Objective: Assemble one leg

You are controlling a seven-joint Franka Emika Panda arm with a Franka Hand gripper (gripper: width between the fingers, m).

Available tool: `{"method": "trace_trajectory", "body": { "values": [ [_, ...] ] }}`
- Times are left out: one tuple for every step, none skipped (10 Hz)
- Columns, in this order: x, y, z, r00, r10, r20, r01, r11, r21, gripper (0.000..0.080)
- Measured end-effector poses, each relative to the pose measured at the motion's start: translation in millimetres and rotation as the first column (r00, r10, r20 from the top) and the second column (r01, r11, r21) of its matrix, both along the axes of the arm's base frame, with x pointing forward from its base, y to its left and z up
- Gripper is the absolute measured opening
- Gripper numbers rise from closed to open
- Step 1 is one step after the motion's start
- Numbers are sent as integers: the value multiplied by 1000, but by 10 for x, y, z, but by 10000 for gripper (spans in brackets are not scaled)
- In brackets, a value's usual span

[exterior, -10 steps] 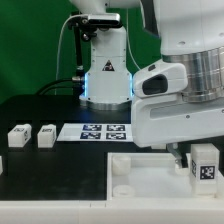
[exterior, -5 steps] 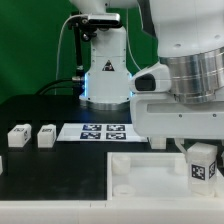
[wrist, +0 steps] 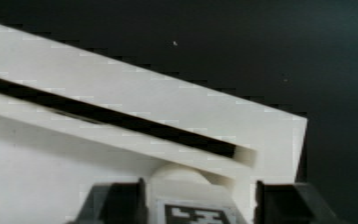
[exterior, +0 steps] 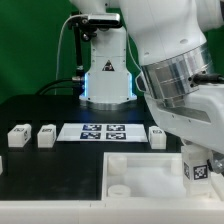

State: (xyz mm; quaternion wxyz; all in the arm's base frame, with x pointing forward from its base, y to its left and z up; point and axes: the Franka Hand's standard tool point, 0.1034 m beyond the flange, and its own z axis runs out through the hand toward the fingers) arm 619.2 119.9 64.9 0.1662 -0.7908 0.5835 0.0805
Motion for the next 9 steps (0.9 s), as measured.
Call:
{"method": "trace_trajectory", "body": {
  "values": [
    [0, -2, 0, 1000, 22, 8, -22, 1000, -2, 298],
    [-2, -2, -5, 999, 49, 17, -48, 999, -4, 370],
    [-20, -8, -10, 993, 116, 26, -116, 993, -16, 370],
    [-43, -43, 0, 946, 321, 42, -318, 946, -66, 556],
    [-9, -68, 42, 866, 497, 57, -487, 864, -130, 630],
    [5, -79, 51, 801, 594, 76, -579, 800, -159, 644],
    [1, -89, 42, 756, 649, 89, -631, 758, -168, 644],
    [1, -95, 40, 681, 724, 109, -702, 688, -186, 644],
    [26, -110, 43, 575, 808, 127, -777, 588, -226, 649]
  ]
}}
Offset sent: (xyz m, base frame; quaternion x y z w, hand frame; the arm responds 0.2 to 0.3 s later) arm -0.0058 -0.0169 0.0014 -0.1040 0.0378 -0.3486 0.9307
